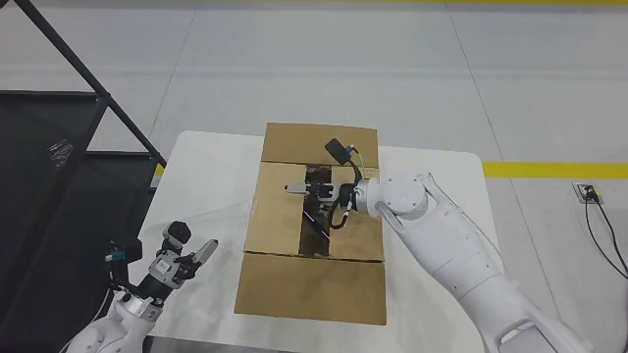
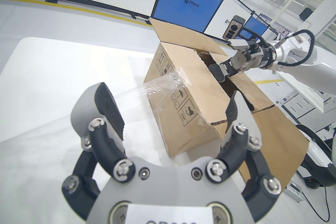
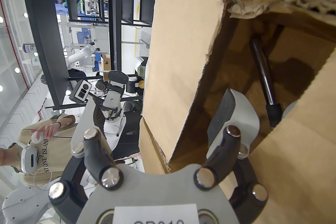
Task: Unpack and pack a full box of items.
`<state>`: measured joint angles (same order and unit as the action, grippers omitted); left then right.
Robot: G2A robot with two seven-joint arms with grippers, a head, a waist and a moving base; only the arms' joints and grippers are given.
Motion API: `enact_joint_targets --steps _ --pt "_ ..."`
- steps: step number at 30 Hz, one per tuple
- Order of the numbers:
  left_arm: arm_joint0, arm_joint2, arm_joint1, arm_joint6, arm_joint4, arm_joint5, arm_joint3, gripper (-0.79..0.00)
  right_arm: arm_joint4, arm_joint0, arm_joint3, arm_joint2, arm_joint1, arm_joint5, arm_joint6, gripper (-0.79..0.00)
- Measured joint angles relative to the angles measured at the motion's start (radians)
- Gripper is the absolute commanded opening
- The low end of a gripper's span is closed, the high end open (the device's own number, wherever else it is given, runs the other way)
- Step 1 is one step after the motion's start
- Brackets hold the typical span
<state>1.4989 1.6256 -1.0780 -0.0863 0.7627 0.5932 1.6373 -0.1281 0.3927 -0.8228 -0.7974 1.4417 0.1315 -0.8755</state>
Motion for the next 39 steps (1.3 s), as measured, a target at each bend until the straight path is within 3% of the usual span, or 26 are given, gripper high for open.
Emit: enact_joint_targets --steps 18,26,32,39 --pt "0.055 -0.003 -0.003 -0.014 0.087 0.001 0.090 0.000 -0.297 -0.047 0.143 -0.043 0.068 0.029 -0.045 0.000" --pt "0.069 -0.011 0.002 0.056 0.185 0.035 0.154 0.000 -0.357 -0.064 0.114 -0.055 0.089 0.062 -0.062 0.000" --pt "0.048 -0.046 -0.002 0.069 0.239 -0.016 0.174 0.000 -0.327 -0.065 0.064 -0.027 0.112 0.105 0.004 0.000" --pt "0.000 -0.078 -0.012 0.098 0.160 -0.115 0.165 0.000 -0.336 -0.052 0.029 0.009 0.145 0.173 0.043 0.000"
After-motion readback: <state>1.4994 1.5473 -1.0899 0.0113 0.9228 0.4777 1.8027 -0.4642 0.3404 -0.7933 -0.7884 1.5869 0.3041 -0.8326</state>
